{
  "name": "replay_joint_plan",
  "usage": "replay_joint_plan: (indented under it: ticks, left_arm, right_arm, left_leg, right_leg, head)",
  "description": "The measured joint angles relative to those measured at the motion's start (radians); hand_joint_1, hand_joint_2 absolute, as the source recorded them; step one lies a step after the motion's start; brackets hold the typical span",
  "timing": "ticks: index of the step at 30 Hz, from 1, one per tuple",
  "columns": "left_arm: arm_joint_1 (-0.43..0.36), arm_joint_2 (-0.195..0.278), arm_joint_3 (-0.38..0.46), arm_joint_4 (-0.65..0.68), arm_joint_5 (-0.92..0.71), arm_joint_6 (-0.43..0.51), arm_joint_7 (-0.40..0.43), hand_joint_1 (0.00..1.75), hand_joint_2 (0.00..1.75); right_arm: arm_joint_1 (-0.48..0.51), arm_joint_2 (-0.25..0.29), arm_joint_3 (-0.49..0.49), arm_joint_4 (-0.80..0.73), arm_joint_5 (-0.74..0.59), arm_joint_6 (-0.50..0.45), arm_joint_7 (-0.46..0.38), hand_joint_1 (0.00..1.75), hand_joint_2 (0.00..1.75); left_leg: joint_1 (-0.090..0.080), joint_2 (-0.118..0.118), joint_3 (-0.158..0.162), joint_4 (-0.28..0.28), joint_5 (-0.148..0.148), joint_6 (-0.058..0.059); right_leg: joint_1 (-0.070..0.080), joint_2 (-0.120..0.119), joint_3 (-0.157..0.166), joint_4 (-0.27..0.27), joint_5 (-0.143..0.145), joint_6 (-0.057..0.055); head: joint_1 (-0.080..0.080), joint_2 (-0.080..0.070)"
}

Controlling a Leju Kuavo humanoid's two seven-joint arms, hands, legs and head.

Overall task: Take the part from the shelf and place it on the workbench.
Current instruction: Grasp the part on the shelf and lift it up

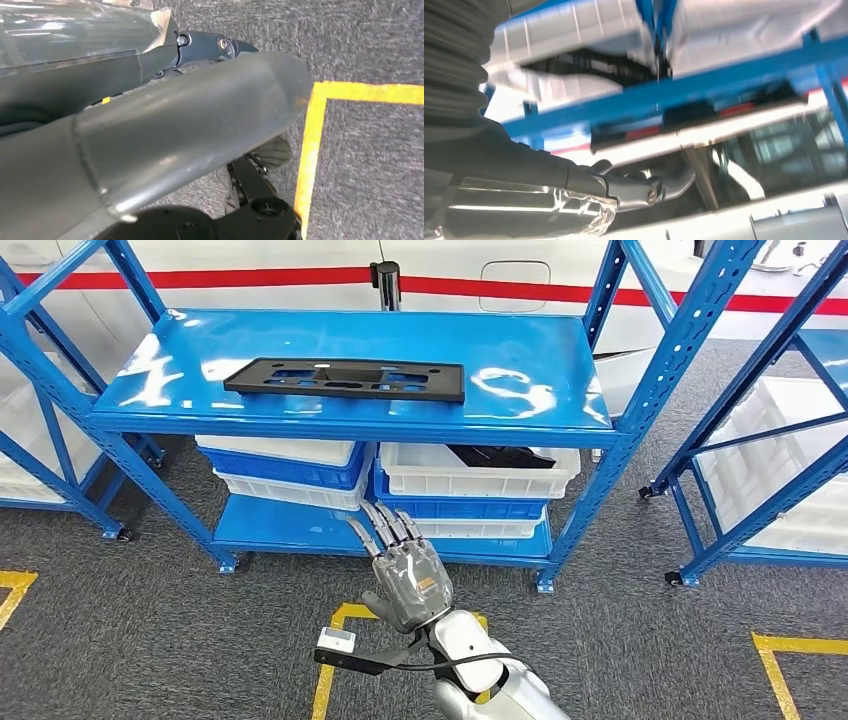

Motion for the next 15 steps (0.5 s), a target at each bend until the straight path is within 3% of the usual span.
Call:
replay_joint_plan:
  ticks: [3, 5, 7, 9, 10, 11, 13, 15]
  left_arm:
    - [-0.003, -0.004, 0.003, 0.0, 0.008, 0.005, 0.0, 0.0, 0.0]
    - [-0.005, -0.009, 0.006, 0.0, 0.013, 0.01, 0.001, 0.0, 0.0]
    - [-0.004, -0.011, 0.015, 0.001, 0.018, 0.015, 0.001, 0.0, 0.0]
    - [-0.001, -0.012, 0.025, 0.001, 0.026, 0.021, 0.002, 0.0, 0.0]
    - [0.001, -0.012, 0.029, 0.001, 0.029, 0.025, 0.003, 0.0, 0.0]
    - [0.002, -0.012, 0.032, 0.002, 0.031, 0.028, 0.004, 0.0, 0.0]
    - [0.003, -0.013, 0.038, 0.002, 0.036, 0.037, 0.006, 0.0, 0.0]
    - [0.001, -0.012, 0.046, 0.003, 0.043, 0.049, 0.006, 0.0, 0.0]
  right_arm:
    - [0.002, -0.009, 0.02, -0.058, 0.077, -0.049, 0.039, 0.0, 1.75]
    - [0.003, -0.013, 0.031, -0.106, 0.128, -0.082, 0.057, 0.0, 1.75]
    - [0.001, -0.018, 0.046, -0.151, 0.176, -0.115, 0.074, 0.0, 1.75]
    - [0.006, -0.023, 0.06, -0.189, 0.225, -0.145, 0.087, 0.0, 1.75]
    - [0.013, -0.025, 0.064, -0.207, 0.247, -0.158, 0.088, 0.0, 1.75]
    - [0.022, -0.027, 0.066, -0.225, 0.267, -0.17, 0.084, 0.0, 1.75]
    - [0.038, -0.023, 0.065, -0.257, 0.294, -0.19, 0.057, 0.0, 1.75]
    - [0.052, -0.015, 0.064, -0.277, 0.31, -0.201, 0.012, 0.0, 1.75]
  left_leg:
    - [0.007, 0.002, 0.004, 0.006, -0.013, -0.018]
    - [0.015, -0.015, -0.007, 0.043, -0.035, -0.021]
    - [0.013, -0.043, -0.073, 0.161, -0.075, -0.015]
    - [0.006, -0.055, -0.171, 0.294, -0.097, -0.006]
    - [0.002, -0.057, -0.206, 0.32, -0.083, 0.0]
    - [-0.003, -0.058, -0.223, 0.311, -0.051, 0.009]
    - [-0.018, -0.064, -0.204, 0.201, 0.043, 0.033]
    - [-0.035, -0.072, -0.168, 0.102, 0.088, 0.056]
  right_leg:
    - [0.009, 0.014, 0.007, -0.003, -0.017, -0.041]
    - [0.012, 0.025, 0.018, -0.004, -0.026, -0.061]
    - [0.018, 0.033, 0.033, -0.005, -0.036, -0.078]
    - [0.029, 0.044, 0.048, -0.005, -0.049, -0.091]
    - [0.034, 0.05, 0.057, -0.005, -0.056, -0.096]
    - [0.039, 0.056, 0.067, -0.005, -0.063, -0.098]
    - [0.042, 0.067, 0.086, -0.007, -0.079, -0.099]
    - [0.044, 0.074, 0.1, -0.012, -0.092, -0.093]
  head:
    - [-0.004, 0.0]
    - [-0.008, 0.0]
    - [-0.013, 0.0]
    - [-0.015, 0.0]
    - [-0.015, 0.0]
    - [-0.015, 0.0]
    - [-0.014, 0.0]
    - [-0.013, 0.0]
